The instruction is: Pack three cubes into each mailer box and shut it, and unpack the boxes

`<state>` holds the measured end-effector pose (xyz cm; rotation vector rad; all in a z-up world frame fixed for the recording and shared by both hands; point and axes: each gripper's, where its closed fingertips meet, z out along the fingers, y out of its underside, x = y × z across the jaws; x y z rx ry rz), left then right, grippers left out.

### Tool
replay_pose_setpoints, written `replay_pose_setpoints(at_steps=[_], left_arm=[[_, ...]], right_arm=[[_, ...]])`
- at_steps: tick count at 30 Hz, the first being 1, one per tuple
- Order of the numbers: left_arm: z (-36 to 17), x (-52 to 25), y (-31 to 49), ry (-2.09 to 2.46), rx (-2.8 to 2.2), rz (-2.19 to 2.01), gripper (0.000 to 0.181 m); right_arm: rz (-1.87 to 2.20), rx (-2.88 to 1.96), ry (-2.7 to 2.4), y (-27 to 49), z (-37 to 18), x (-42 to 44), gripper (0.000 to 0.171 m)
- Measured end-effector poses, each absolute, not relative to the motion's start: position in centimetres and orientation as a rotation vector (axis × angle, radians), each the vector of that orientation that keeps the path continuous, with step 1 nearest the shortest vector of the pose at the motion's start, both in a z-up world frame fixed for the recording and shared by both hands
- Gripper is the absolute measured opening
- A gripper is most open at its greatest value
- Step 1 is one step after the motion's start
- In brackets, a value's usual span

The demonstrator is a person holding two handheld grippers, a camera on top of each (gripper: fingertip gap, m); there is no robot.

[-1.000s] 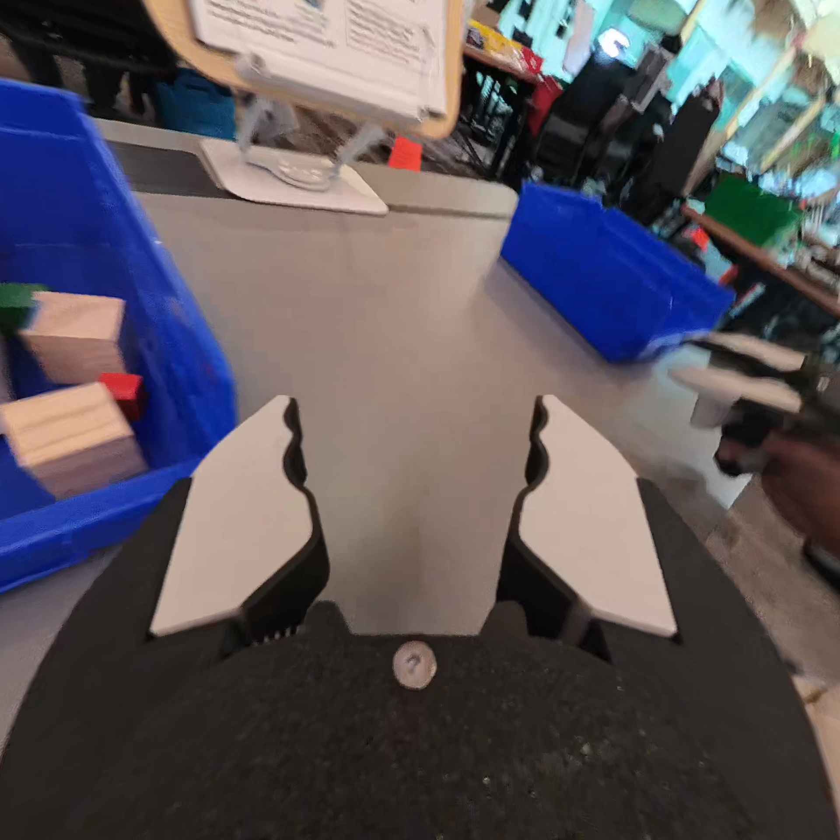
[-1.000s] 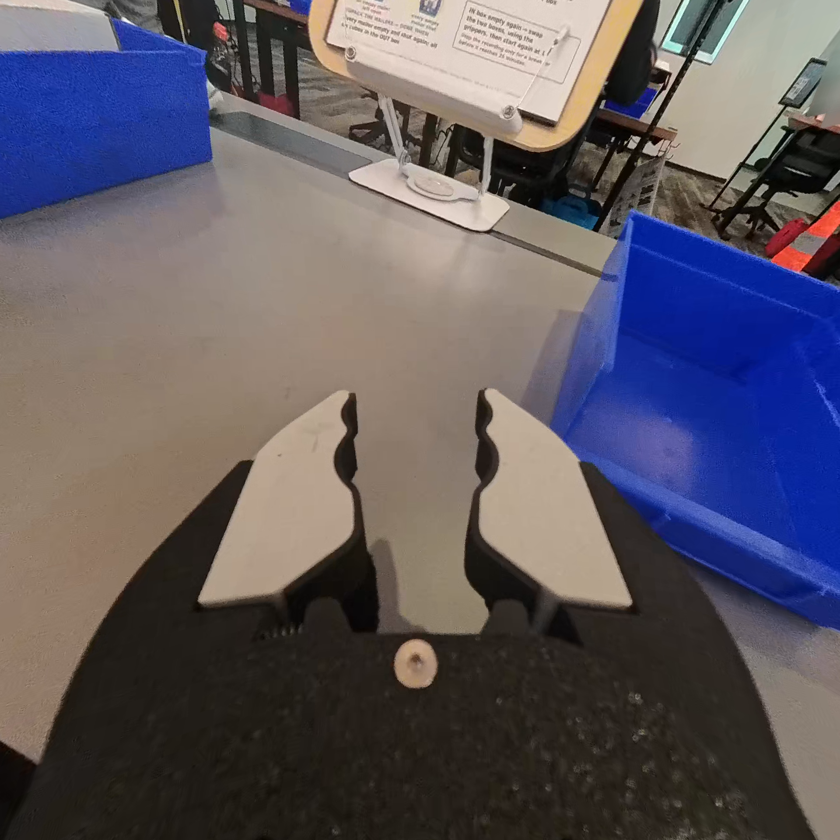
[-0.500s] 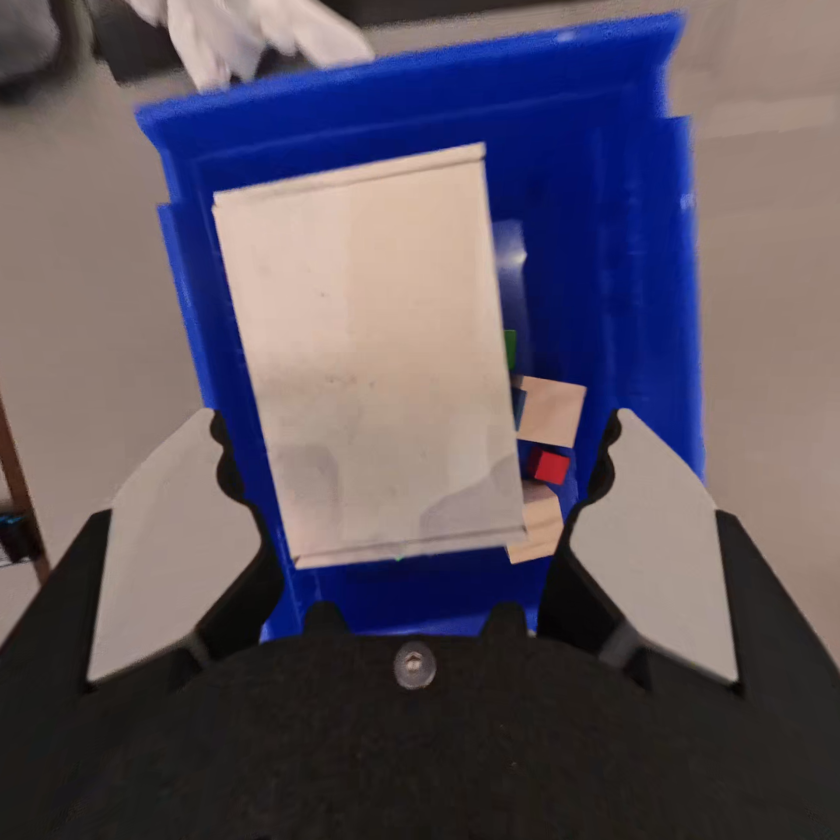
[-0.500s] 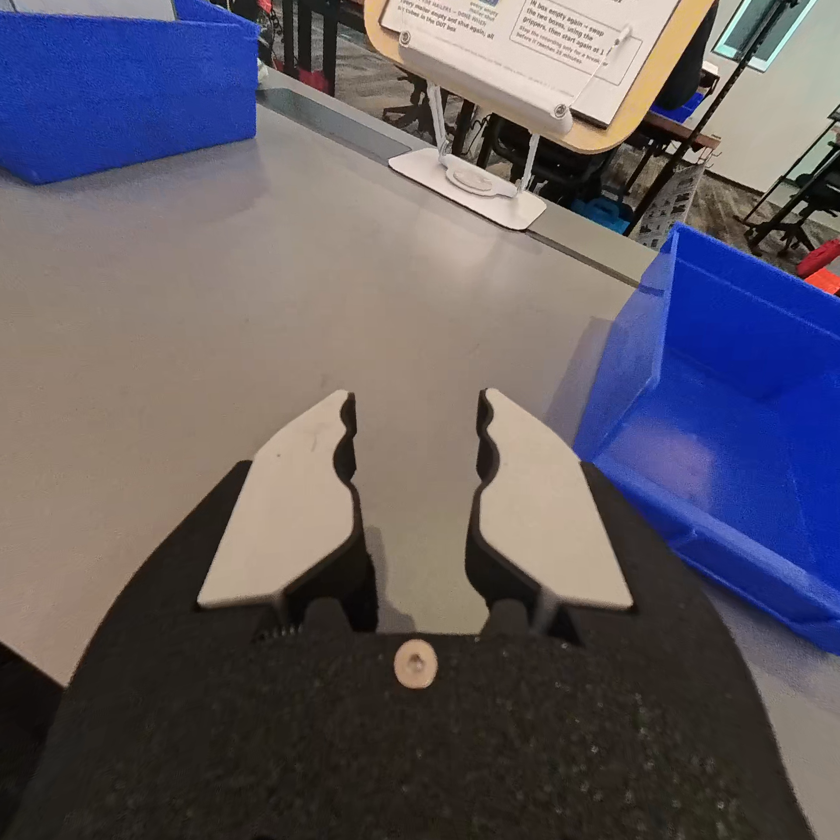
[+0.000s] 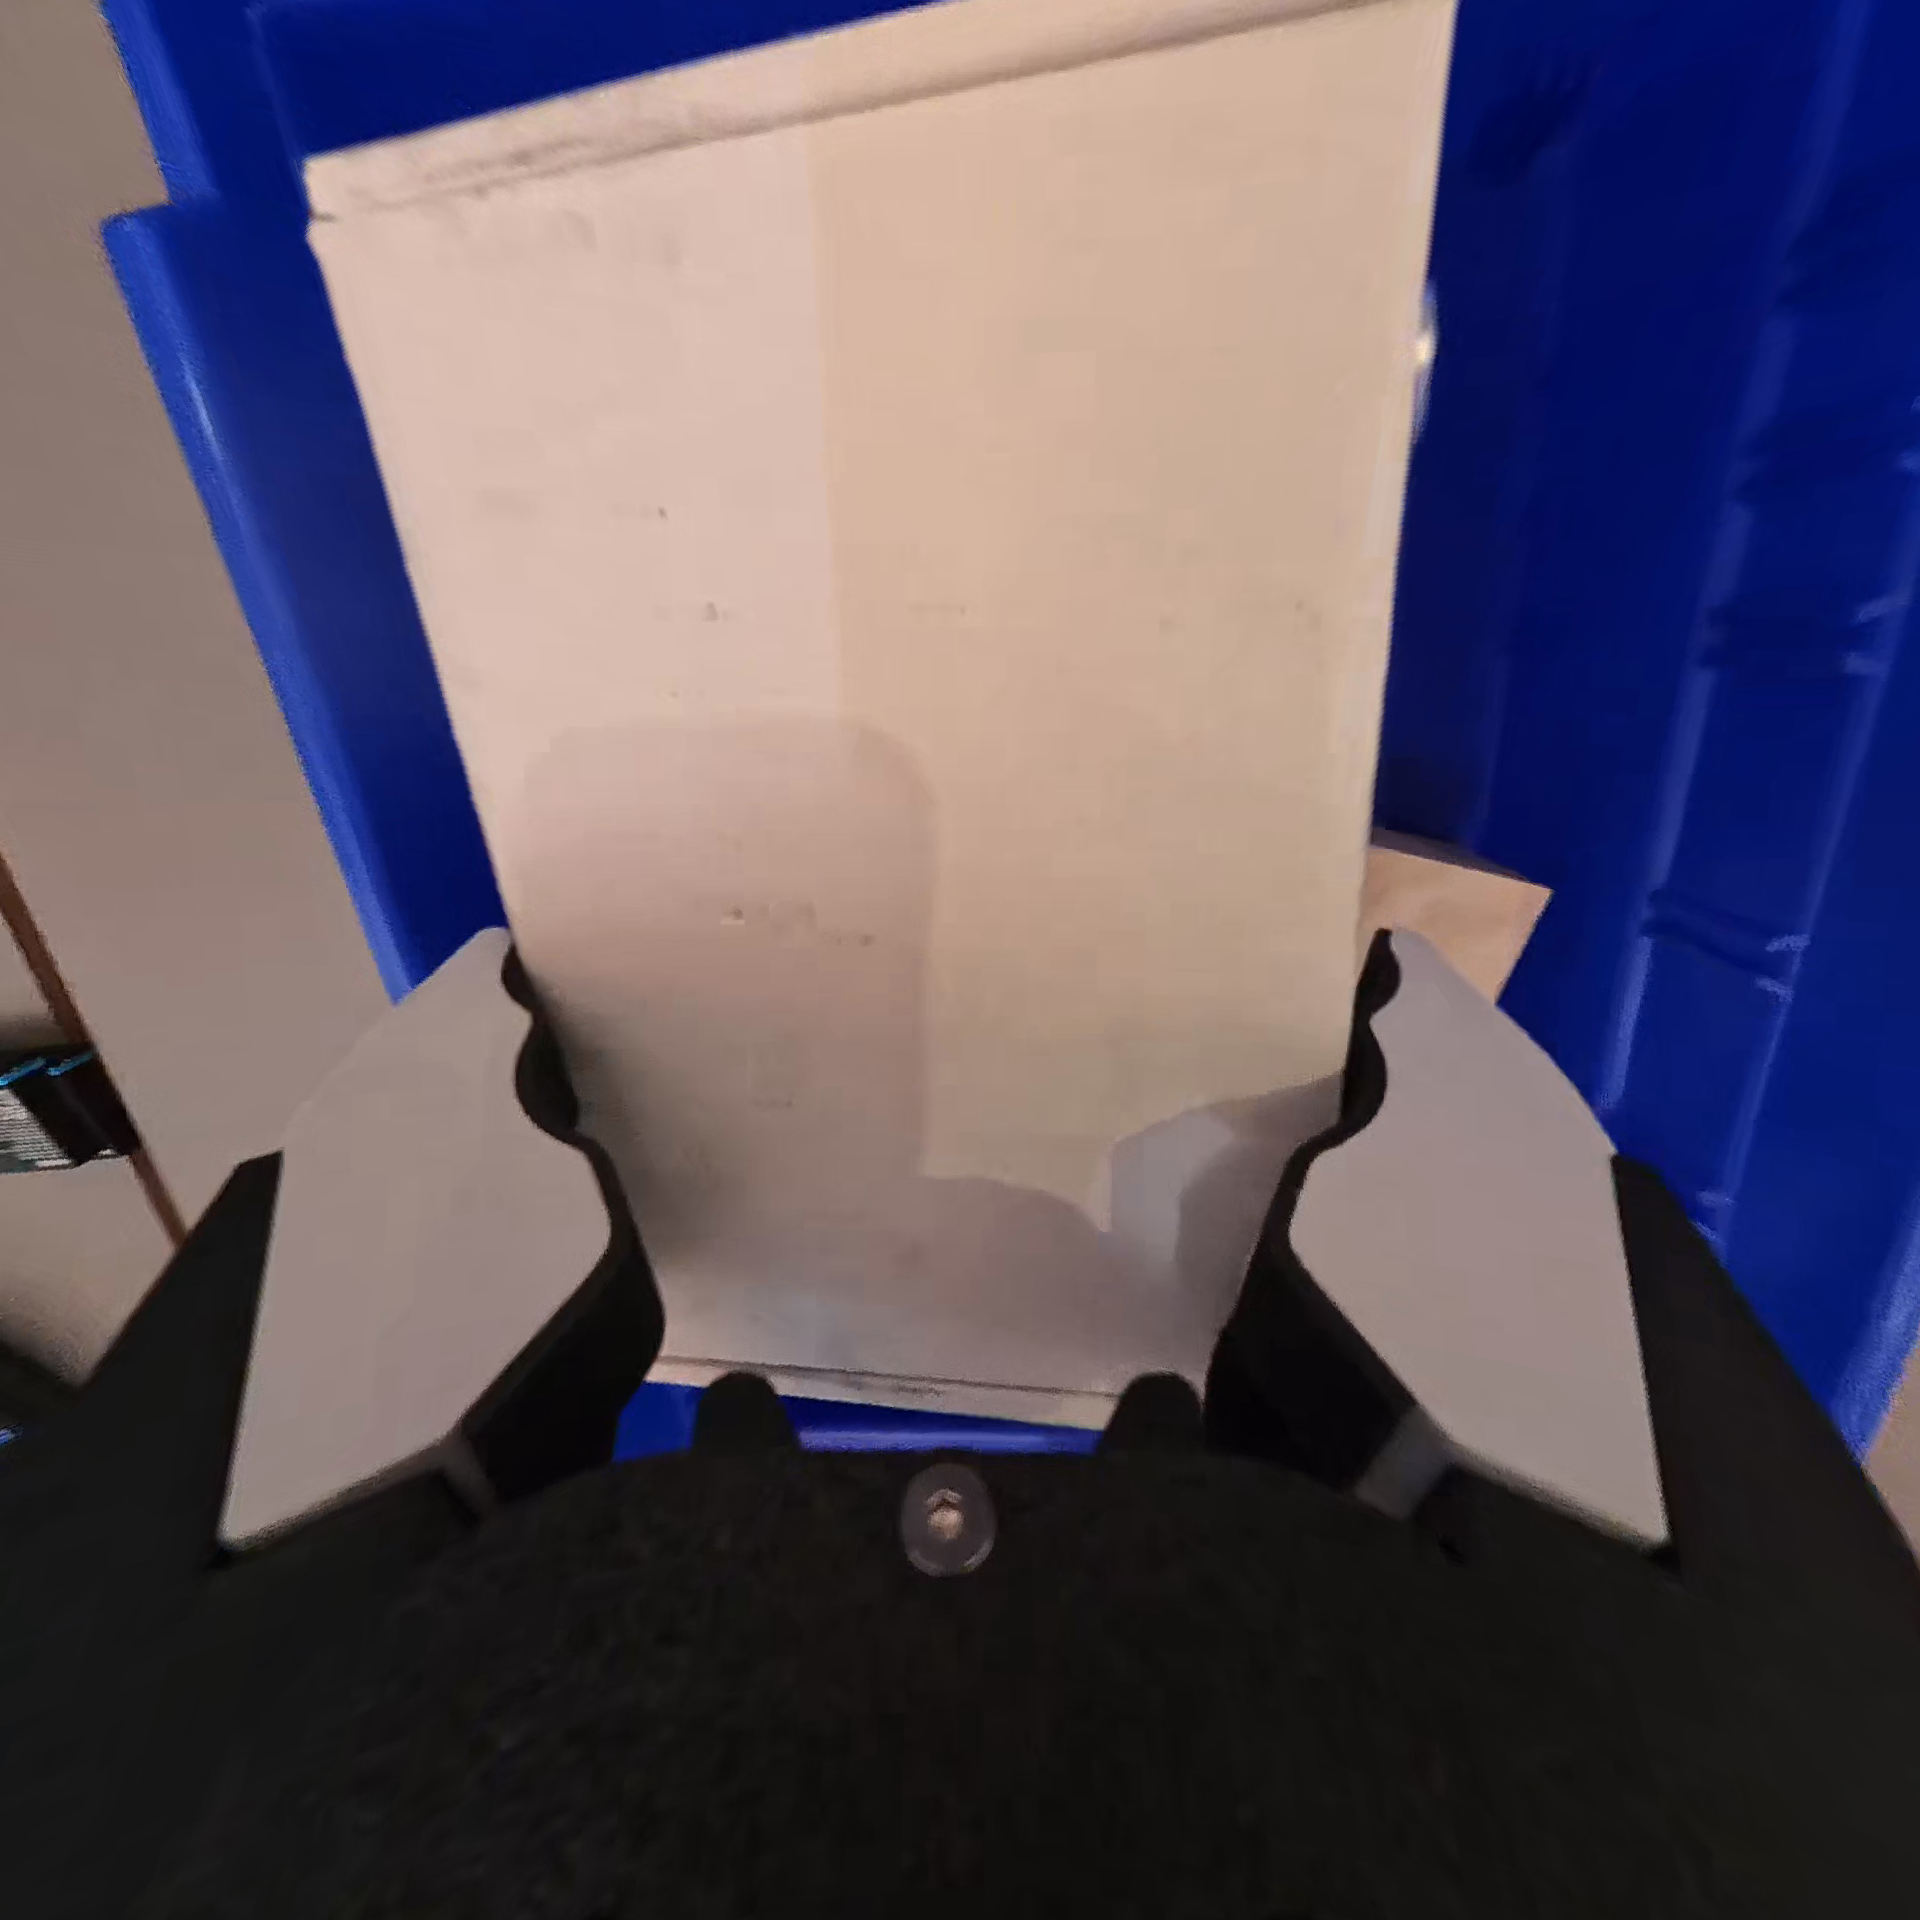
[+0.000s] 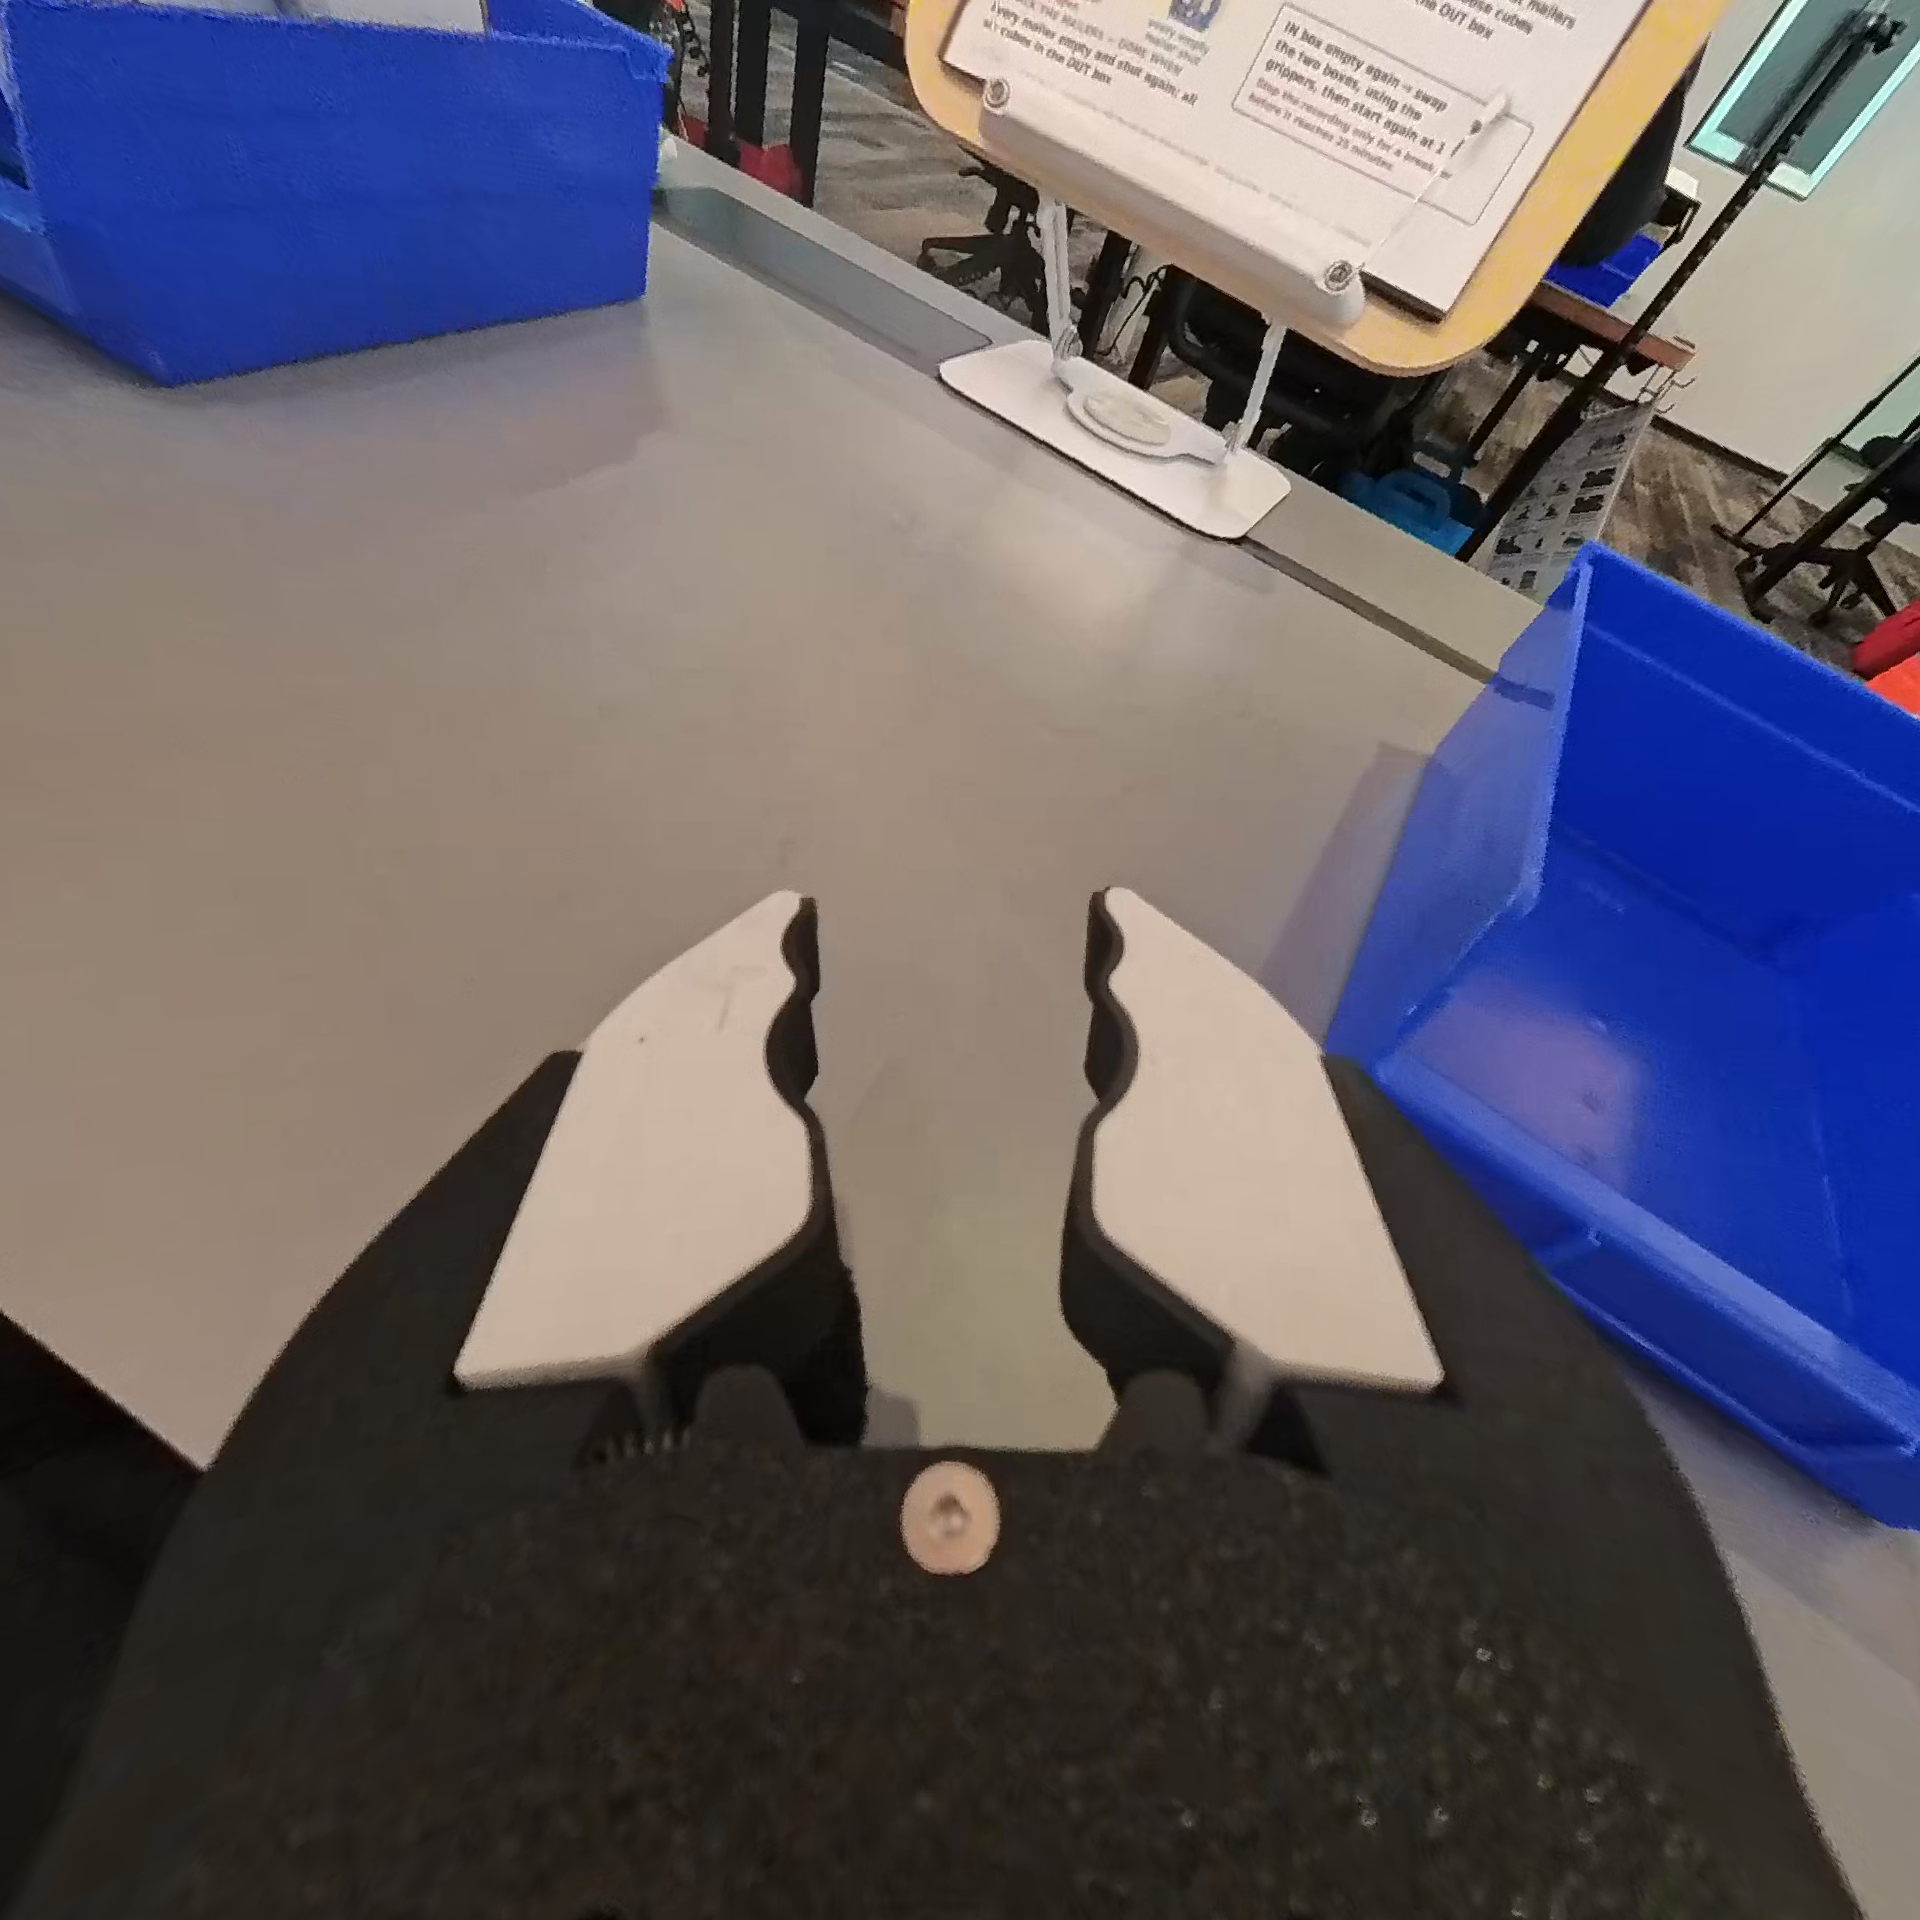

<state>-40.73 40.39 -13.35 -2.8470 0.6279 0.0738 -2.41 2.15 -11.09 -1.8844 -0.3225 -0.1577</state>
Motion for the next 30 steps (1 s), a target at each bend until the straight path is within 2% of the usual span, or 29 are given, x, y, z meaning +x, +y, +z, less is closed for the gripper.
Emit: replay_pose_setpoints(at_steps=[6, 11, 13, 17, 24, 27, 30], left_arm=[[-8.0, -38.4, 38.5, 0.630, -2.760, -0.230, 0.139], [-2.8, -29.0, 32.4, 0.924, -2.585, -0.579, 0.139], [-3.6, -25.9, 30.6, 1.048, -2.547, -0.507, 0.139], [-9.1, -20.6, 28.0, 1.214, -2.503, -0.250, 0.139], [-18.6, -13.3, 24.6, 1.151, -2.622, -0.212, 0.140], [-18.8, -12.4, 24.3, 1.091, -2.587, -0.200, 0.142], [-17.7, -10.8, 21.9, 1.047, -2.607, -0.439, 0.145]], right_arm=[[-0.142, -1.881, -0.301, 2.2, -10.9, -2.2, 0.048], [-0.126, -1.893, -0.326, 2.8, -11.4, -3.0, 0.049], [-0.140, -1.893, -0.355, 3.0, -11.6, -3.5, 0.049], [-0.159, -1.890, -0.385, 2.8, -11.6, -4.0, 0.049], [-0.157, -1.926, -0.342, 2.2, -12.3, -2.6, 0.049], [-0.132, -1.941, -0.316, 2.1, -12.4, -2.1, 0.049], [-0.119, -1.955, -0.308, 2.1, -12.6, -2.0, 0.049]])
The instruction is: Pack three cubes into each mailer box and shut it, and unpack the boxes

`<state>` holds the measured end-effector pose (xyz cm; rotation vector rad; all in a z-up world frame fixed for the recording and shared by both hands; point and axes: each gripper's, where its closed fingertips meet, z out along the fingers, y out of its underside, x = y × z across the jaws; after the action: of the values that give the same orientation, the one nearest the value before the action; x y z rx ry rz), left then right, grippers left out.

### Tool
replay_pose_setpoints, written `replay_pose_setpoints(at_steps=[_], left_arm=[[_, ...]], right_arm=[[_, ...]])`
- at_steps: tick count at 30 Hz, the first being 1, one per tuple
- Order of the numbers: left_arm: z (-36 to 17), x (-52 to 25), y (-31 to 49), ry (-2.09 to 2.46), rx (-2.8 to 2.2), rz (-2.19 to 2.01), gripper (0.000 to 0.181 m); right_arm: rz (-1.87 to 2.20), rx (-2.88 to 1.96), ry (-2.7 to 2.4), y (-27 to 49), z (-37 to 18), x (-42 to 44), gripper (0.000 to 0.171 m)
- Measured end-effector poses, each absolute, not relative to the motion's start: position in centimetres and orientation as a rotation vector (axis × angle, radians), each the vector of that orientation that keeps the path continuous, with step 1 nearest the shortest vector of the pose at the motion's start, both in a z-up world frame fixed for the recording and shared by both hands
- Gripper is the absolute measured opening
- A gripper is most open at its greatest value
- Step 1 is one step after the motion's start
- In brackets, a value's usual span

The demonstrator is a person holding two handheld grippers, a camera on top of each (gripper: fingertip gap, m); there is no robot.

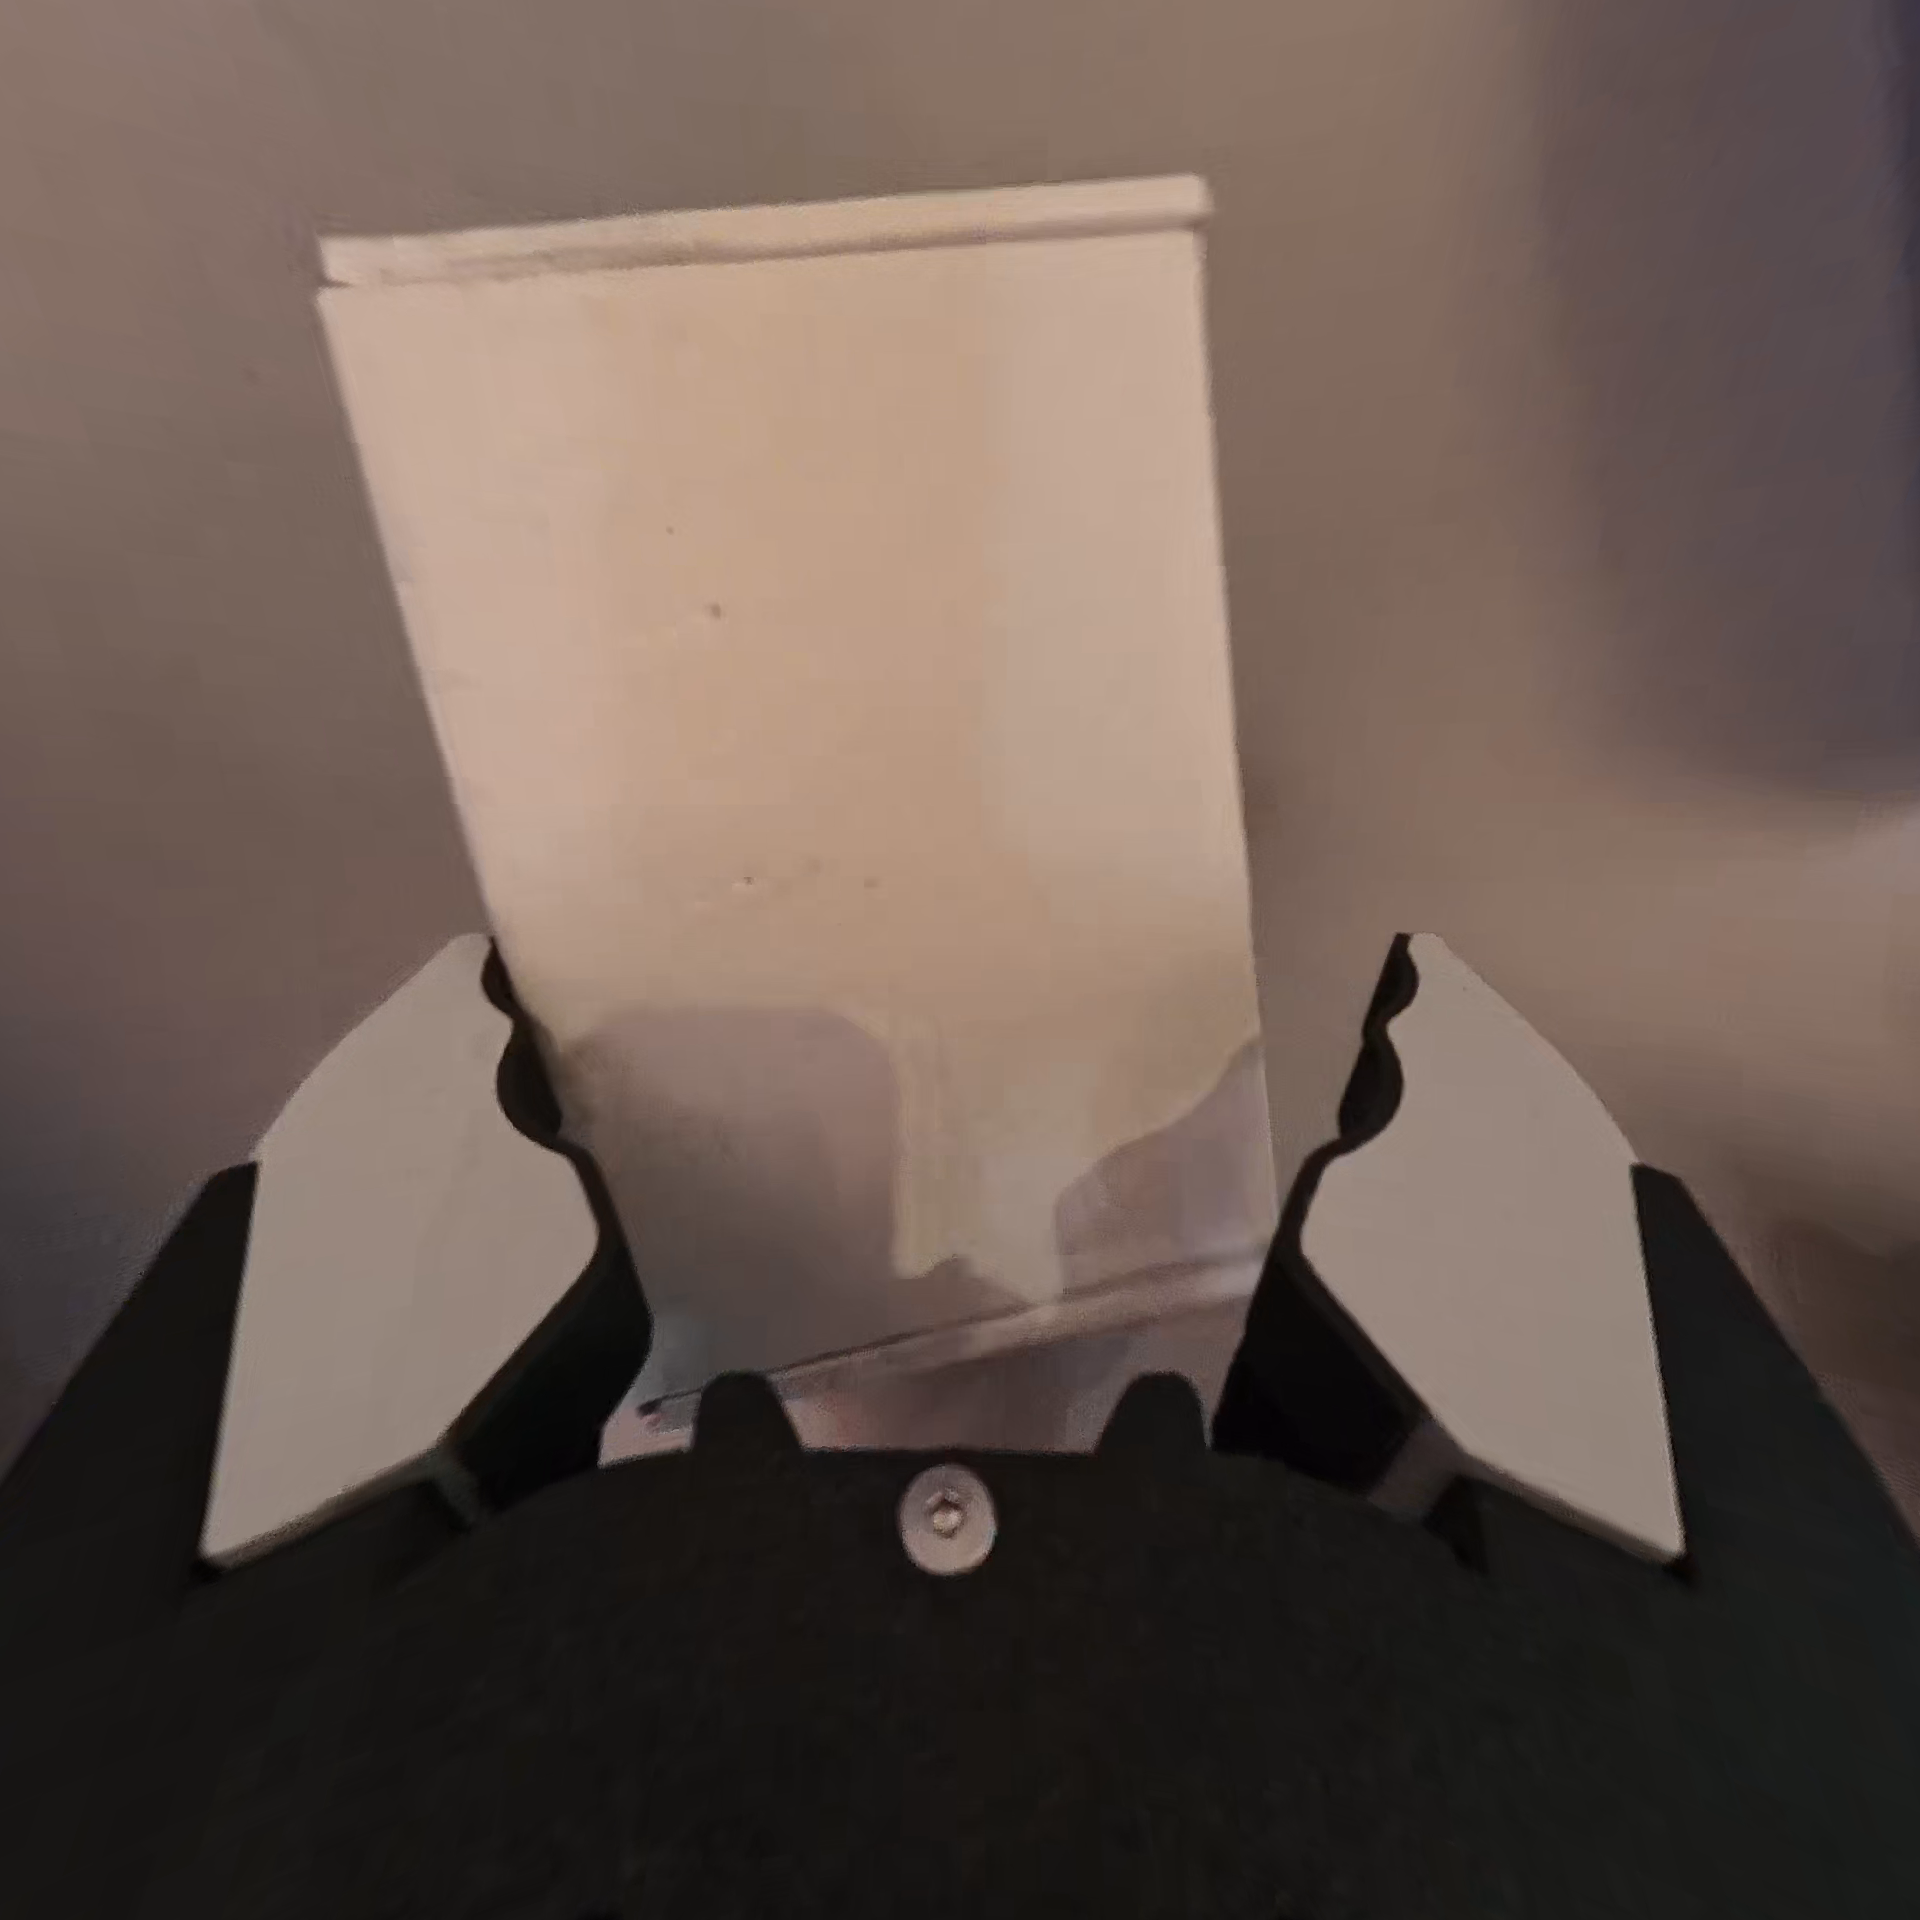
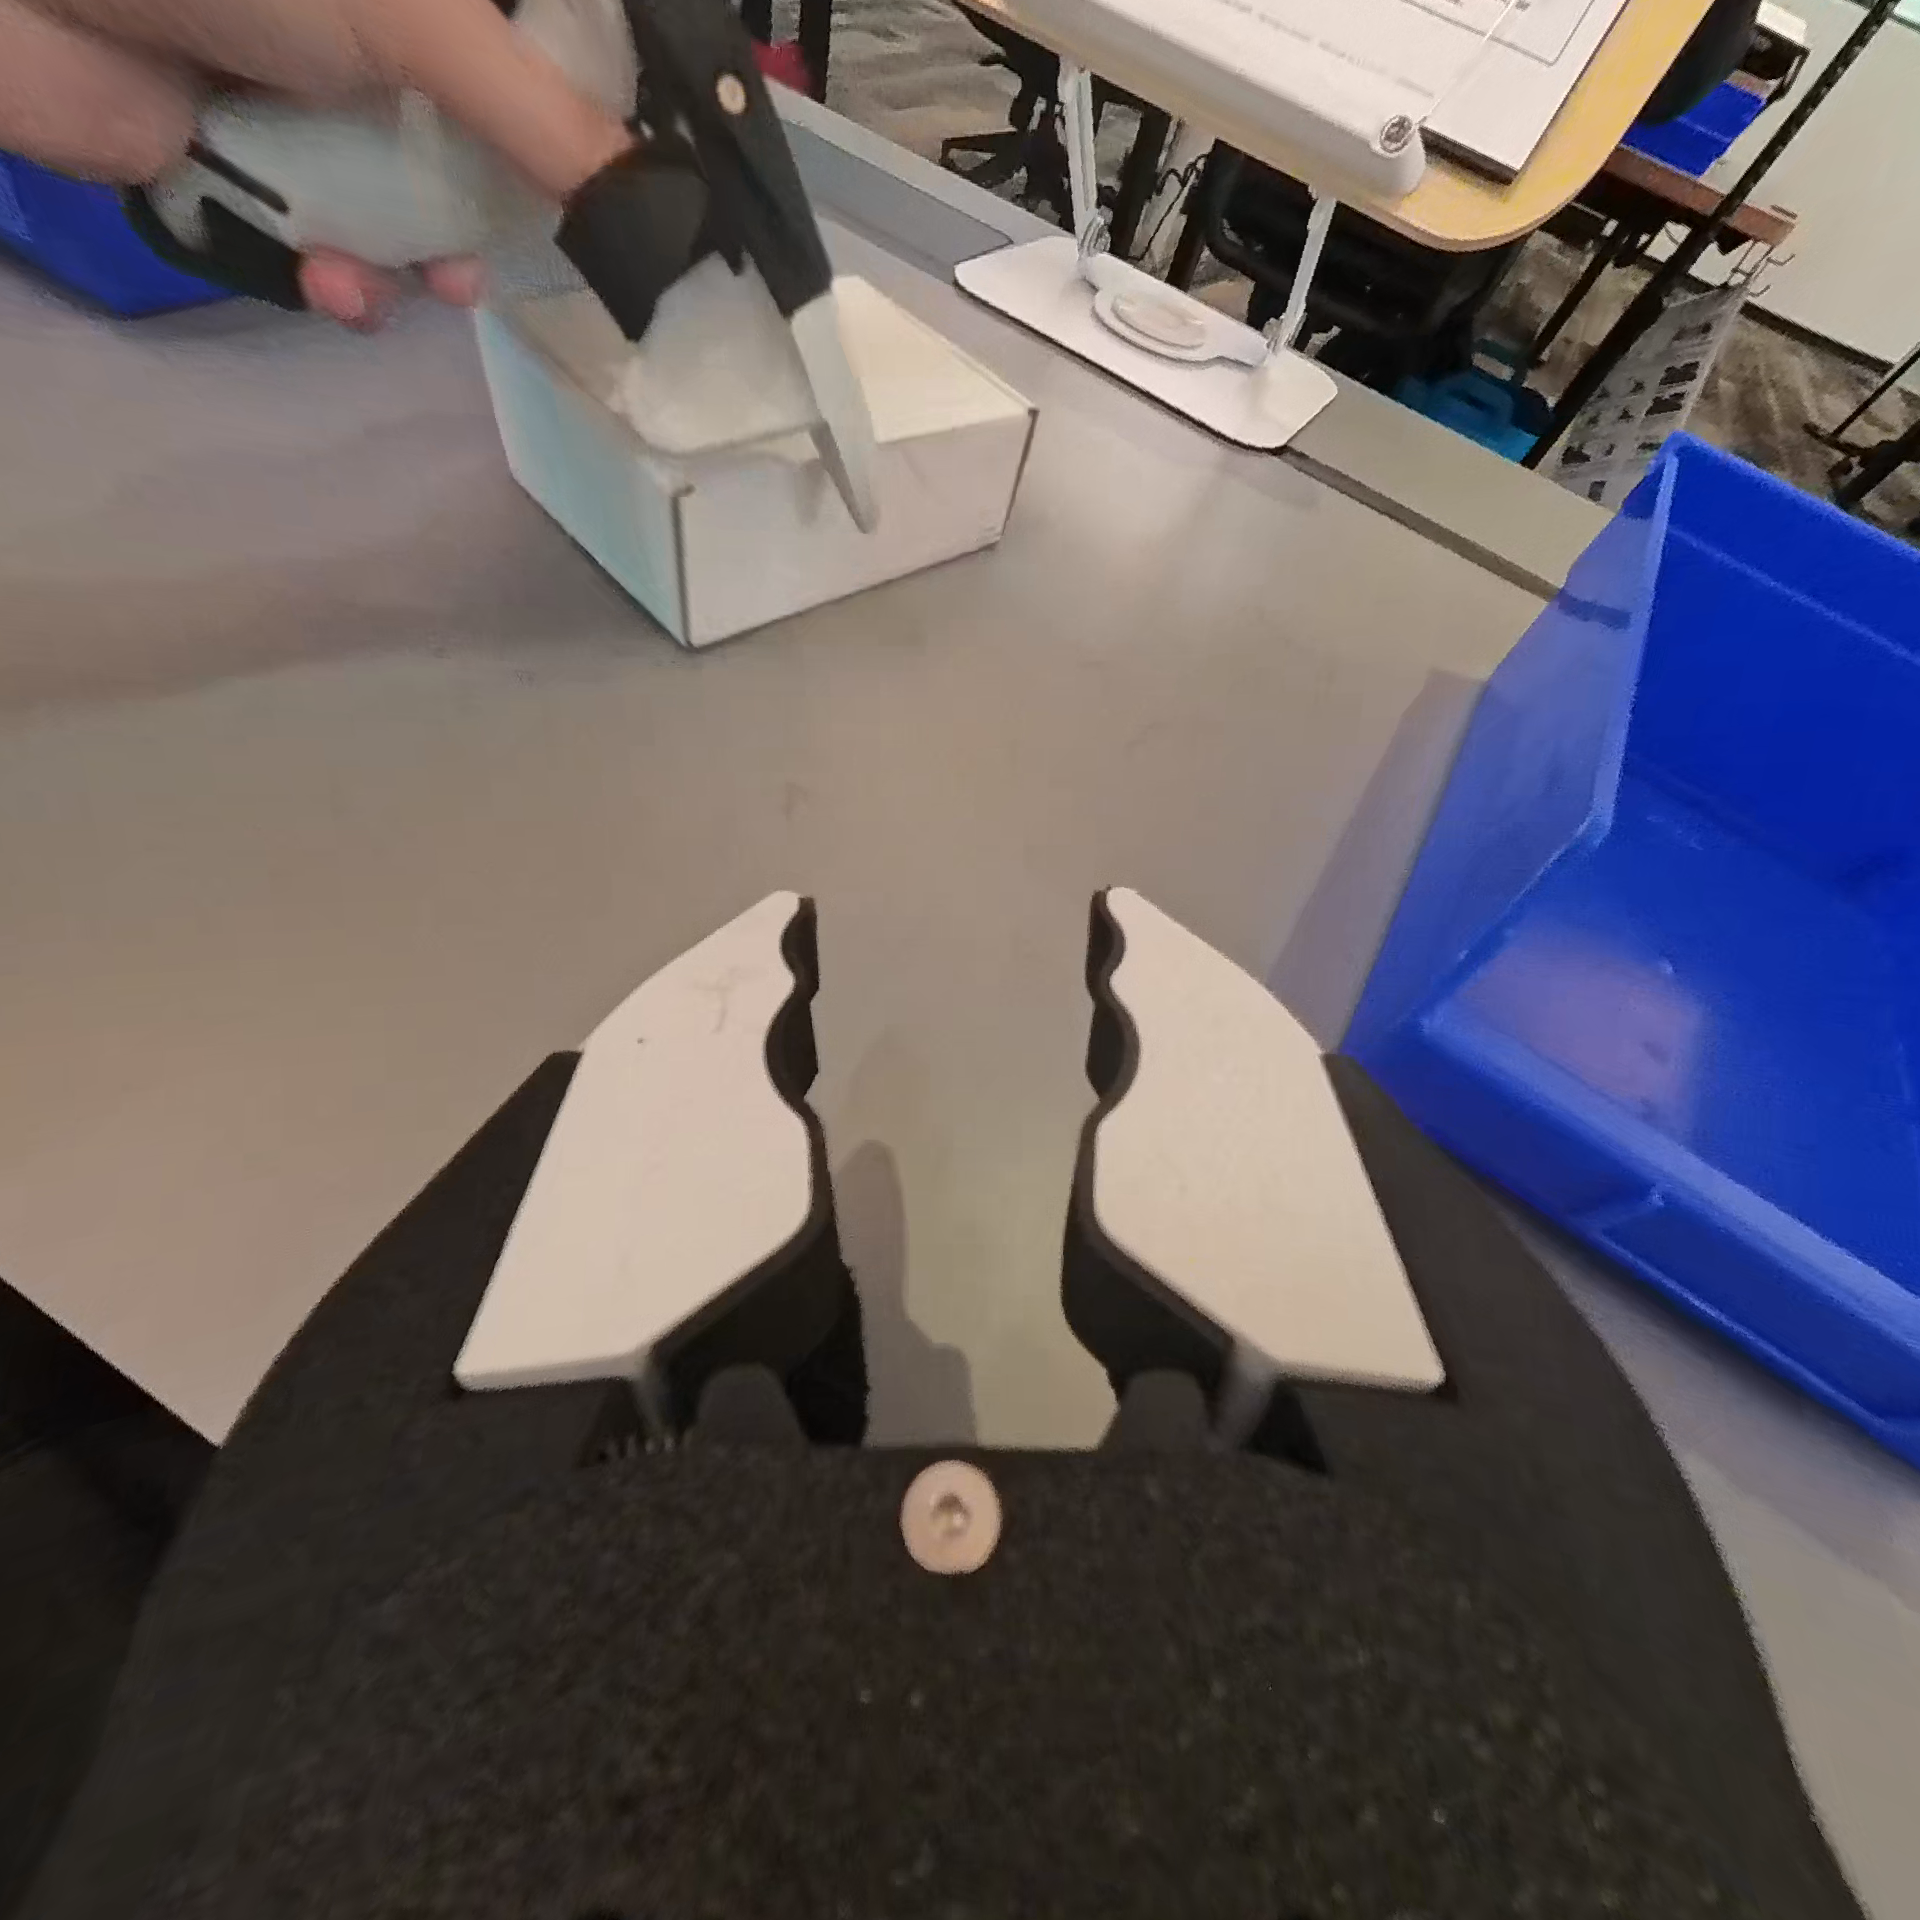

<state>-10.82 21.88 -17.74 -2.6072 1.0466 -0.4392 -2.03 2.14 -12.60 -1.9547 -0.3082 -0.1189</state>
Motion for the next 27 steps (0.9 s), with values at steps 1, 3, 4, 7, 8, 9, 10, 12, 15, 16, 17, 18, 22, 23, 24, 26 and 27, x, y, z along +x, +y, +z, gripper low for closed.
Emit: replay_pose_setpoints(at_steps=[1, 3, 4, 7, 8, 9, 10, 12, 15, 16, 17, 18, 22, 23, 24, 26, 27], left_arm=[[-17.3, -10.4, 20.8, 1.044, -2.612, -0.537, 0.144], [-16.2, -9.8, 18.3, 1.055, -2.612, -0.753, 0.141], [-15.6, -9.5, 17.0, 1.062, -2.602, -0.870, 0.140], [-14.7, -10.9, 15.3, 1.099, -2.534, -0.944, 0.136], [-14.7, -11.9, 15.7, 1.105, -2.502, -0.886, 0.134], [-14.7, -13.0, 16.3, 1.103, -2.464, -0.831, 0.131], [-14.5, -14.0, 17.0, 1.099, -2.413, -0.794, 0.126], [-14.1, -15.8, 18.5, 1.070, -2.294, -0.758, 0.114], [-13.1, -17.8, 18.1, 1.023, -2.119, -0.873, 0.100], [-12.8, -18.4, 17.6, 1.008, -2.062, -0.904, 0.097], [-12.5, -19.0, 17.2, 1.000, -2.015, -0.906, 0.094], [-12.4, -19.7, 16.8, 1.009, -1.986, -0.888, 0.091], [-12.2, -21.6, 15.8, 1.041, -1.889, -0.800, 0.083], [-12.2, -21.9, 15.6, 1.037, -1.872, -0.801, 0.078], [-12.4, -22.2, 15.7, 1.024, -1.871, -0.796, 0.075], [-12.9, -22.2, 15.6, 1.013, -1.886, -0.817, 0.075], [-13.0, -22.1, 15.5, 1.019, -1.886, -0.832, 0.075]], right_arm=[[-0.111, -1.955, -0.311, 2.2, -12.6, -2.2, 0.049], [-0.104, -1.956, -0.324, 2.2, -12.6, -2.6, 0.050], [-0.108, -1.955, -0.334, 2.3, -12.6, -2.8, 0.050], [-0.135, -1.956, -0.365, 2.3, -12.7, -3.1, 0.050], [-0.141, -1.959, -0.371, 2.4, -12.9, -3.1, 0.050], [-0.141, -1.965, -0.376, 2.4, -13.1, -3.2, 0.051], [-0.132, -1.971, -0.383, 2.4, -13.4, -3.4, 0.054], [-0.100, -1.997, -0.384, 2.7, -14.1, -3.9, 0.059], [0.024, -2.019, -0.327, 4.3, -14.5, -5.6, 0.079], [0.051, -2.033, -0.292, 5.4, -14.5, -6.1, 0.087], [0.073, -2.048, -0.243, 6.6, -14.6, -6.6, 0.095], [0.093, -2.057, -0.195, 7.8, -14.7, -7.0, 0.101], [0.165, -2.101, -0.080, 12.4, -15.7, -9.0, 0.124], [0.138, -2.118, -0.069, 13.4, -16.0, -9.0, 0.129], [0.102, -2.142, -0.071, 14.2, -16.4, -8.9, 0.132], [0.066, -2.170, -0.075, 15.5, -16.8, -8.9, 0.137], [0.056, -2.185, -0.079, 16.0, -17.0, -9.0, 0.139]])
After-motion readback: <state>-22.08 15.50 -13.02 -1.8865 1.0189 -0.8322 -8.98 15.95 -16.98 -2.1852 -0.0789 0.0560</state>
